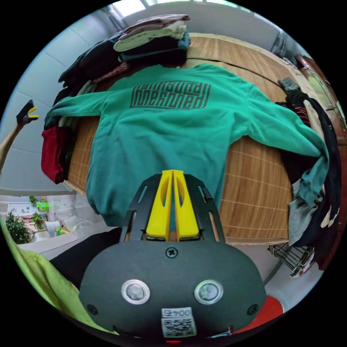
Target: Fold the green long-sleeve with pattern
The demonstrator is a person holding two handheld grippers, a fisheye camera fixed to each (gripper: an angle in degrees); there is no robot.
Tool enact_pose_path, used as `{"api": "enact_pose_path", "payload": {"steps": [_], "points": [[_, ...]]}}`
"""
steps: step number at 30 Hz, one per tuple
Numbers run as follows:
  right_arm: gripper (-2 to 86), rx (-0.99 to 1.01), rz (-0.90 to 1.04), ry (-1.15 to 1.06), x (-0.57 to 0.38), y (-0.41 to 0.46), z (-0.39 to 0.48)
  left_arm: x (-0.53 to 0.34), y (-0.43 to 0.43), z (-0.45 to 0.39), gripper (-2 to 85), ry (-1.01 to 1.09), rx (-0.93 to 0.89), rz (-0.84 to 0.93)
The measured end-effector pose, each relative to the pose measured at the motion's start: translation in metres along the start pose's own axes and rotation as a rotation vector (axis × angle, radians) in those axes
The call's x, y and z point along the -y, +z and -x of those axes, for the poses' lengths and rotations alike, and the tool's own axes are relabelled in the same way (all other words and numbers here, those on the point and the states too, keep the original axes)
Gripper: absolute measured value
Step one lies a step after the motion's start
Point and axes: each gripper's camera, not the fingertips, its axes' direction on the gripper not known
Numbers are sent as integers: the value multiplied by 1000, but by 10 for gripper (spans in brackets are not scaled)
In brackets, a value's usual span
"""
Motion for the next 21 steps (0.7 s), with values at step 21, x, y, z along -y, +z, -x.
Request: {"api": "enact_pose_path", "payload": {"steps": [21], "points": [[-8, -358, -178, -49, 254, 81, -117, 327, -181, -140, 5, -419, -742, -514]]}}
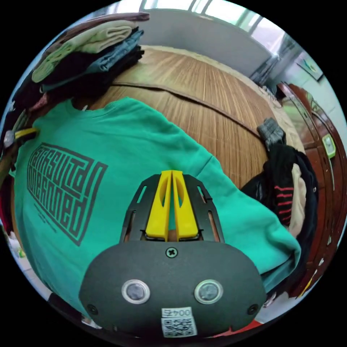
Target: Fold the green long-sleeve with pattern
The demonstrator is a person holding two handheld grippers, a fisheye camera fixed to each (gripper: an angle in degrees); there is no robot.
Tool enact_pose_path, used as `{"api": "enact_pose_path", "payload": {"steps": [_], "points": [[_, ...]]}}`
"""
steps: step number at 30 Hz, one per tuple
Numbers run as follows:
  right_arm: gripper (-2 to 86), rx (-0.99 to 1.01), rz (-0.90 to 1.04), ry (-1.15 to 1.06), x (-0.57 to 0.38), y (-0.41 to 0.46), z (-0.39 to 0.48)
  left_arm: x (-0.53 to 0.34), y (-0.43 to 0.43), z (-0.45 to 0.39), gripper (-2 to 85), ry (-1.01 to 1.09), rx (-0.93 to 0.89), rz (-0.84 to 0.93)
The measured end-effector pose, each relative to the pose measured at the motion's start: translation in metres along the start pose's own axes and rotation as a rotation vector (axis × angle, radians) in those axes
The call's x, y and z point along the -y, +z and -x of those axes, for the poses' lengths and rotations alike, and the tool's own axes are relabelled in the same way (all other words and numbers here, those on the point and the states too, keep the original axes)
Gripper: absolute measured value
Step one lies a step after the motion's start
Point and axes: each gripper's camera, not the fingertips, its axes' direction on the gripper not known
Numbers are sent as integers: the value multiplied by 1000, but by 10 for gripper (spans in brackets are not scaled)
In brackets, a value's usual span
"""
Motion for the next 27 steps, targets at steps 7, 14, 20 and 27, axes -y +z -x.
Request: {"api": "enact_pose_path", "payload": {"steps": [7, 14, 20, 27], "points": [[-7, 57, 66, -128, 76, 25, -21, 30, 2, 40, 5, 17, 30, -68], [-7, 196, 45, -34, 14, -42, -65, -23, -87, 108, 6, -68, -76, -199], [-7, 258, 322, 43, -131, -60, -50, -168, -154, 92, 5, 40, -234, -122], [-5, 153, 520, 48, -203, -27, -18, -343, -176, 75, 8, -12, -331, 105]]}}
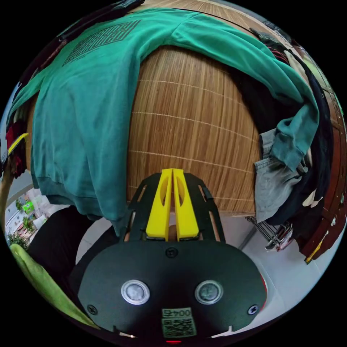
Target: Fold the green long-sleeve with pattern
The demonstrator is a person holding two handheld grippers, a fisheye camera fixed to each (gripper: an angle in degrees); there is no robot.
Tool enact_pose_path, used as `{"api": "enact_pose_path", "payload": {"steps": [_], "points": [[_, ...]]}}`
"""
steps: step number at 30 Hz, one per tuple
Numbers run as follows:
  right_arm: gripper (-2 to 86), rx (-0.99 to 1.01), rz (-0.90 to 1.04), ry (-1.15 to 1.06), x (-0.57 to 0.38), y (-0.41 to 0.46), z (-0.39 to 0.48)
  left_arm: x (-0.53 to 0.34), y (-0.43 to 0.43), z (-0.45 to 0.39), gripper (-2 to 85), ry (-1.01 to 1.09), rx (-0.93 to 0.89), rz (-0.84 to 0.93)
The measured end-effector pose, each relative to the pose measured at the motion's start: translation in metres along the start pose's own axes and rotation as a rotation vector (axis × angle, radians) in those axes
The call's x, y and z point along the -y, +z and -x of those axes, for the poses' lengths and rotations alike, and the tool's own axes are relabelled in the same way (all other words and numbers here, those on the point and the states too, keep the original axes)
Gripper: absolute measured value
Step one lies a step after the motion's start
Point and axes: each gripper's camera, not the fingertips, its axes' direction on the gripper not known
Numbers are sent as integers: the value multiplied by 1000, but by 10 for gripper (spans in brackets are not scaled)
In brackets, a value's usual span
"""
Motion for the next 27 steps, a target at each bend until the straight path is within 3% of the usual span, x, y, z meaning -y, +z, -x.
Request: {"api": "enact_pose_path", "payload": {"steps": [5, 12, 19, 27], "points": [[-4, -41, -29, 75, 7, 3, 3, -71, -13, 24, 14, -114, -91, 82], [-3, 38, 5, 122, 20, 4, -15, -172, -15, 25, 79, -197, -375, 144], [-3, 44, 35, 119, 31, 8, -22, -220, -3, -27, 114, 69, -145, 175], [-2, -37, 33, 122, 32, 11, -13, -219, -16, -47, 44, 61, 88, 17]]}}
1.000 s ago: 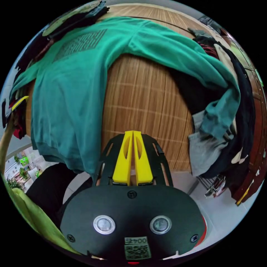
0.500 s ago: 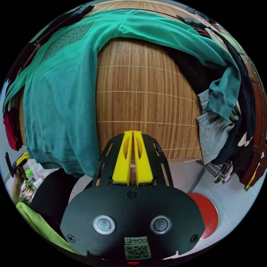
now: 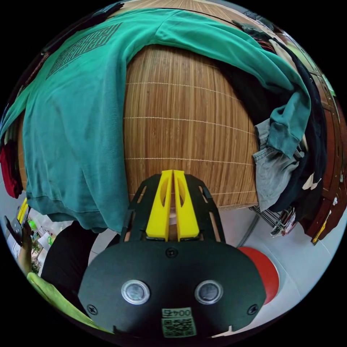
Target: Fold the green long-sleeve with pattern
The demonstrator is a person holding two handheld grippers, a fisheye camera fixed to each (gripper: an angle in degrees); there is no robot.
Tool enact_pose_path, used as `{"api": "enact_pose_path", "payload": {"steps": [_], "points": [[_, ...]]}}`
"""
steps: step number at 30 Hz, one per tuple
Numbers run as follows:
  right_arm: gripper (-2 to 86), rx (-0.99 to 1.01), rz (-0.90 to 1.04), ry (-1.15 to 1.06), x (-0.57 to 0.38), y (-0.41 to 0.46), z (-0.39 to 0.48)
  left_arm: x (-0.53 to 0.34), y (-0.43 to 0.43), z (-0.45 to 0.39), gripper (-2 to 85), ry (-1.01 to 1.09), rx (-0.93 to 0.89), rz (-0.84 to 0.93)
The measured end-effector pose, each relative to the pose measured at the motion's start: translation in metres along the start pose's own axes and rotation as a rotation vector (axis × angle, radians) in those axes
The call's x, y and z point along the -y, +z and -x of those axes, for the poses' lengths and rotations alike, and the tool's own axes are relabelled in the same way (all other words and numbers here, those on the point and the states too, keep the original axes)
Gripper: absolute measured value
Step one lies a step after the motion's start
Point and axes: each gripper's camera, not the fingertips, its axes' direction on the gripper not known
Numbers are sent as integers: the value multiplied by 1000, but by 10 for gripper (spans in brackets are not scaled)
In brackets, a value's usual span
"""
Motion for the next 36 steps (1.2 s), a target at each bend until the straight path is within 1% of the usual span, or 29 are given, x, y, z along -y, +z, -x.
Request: {"api": "enact_pose_path", "payload": {"steps": [3, 5, 7, 8, 10, 13, 16, 22, 23, 26, 29, 31, 32, 33, 34, 35, 36], "points": [[-2, -27, 13, -14, 1, 2, 2, -5, -41, 10, 29, -18, 35, -60], [-1, -45, 28, -35, 2, 3, 4, -20, -57, 14, 25, 24, 118, -53], [-1, -48, 33, -43, 2, 5, 3, -60, -24, 11, 22, 157, 215, 79], [0, -44, 32, -41, 0, 6, 1, -71, -12, 11, 22, 179, 224, 102], [0, -34, 24, -35, -3, 7, -2, -93, 44, 13, 22, 265, 250, 191], [0, -16, 14, -23, -10, 9, -7, -98, 103, 18, 23, 336, 268, 276], [1, 10, 14, -7, -15, 11, -13, -113, 127, 14, 26, 427, 297, 292], [0, 72, -68, 33, -42, 16, -26, -157, 120, 23, 58, 590, 275, 238], [0, 91, -84, 43, -48, 17, -30, -159, 118, 27, 64, 591, 272, 235], [1, 159, -119, 72, -61, 21, -42, -171, 122, 51, 88, 575, 237, 311], [6, 246, -120, 97, -71, 24, -56, -192, 140, 81, 96, 529, 217, 442], [19, 268, -109, 93, -73, 22, -63, -214, 157, 114, 90, 408, 171, 566], [30, 244, -158, 103, -74, 15, -68, -217, 160, 121, 88, 371, 158, 583], [35, 221, -196, 113, -74, 9, -71, -220, 162, 132, 80, 297, 131, 584], [46, 173, -270, 134, -72, -2, -78, -213, 161, 136, 72, 244, 112, 543], [57, 141, -336, 144, -66, -12, -85, -206, 160, 135, 68, 227, 100, 511], [60, 130, -365, 149, -62, -17, -89, -186, 158, 127, 58, 214, 59, 433]]}}
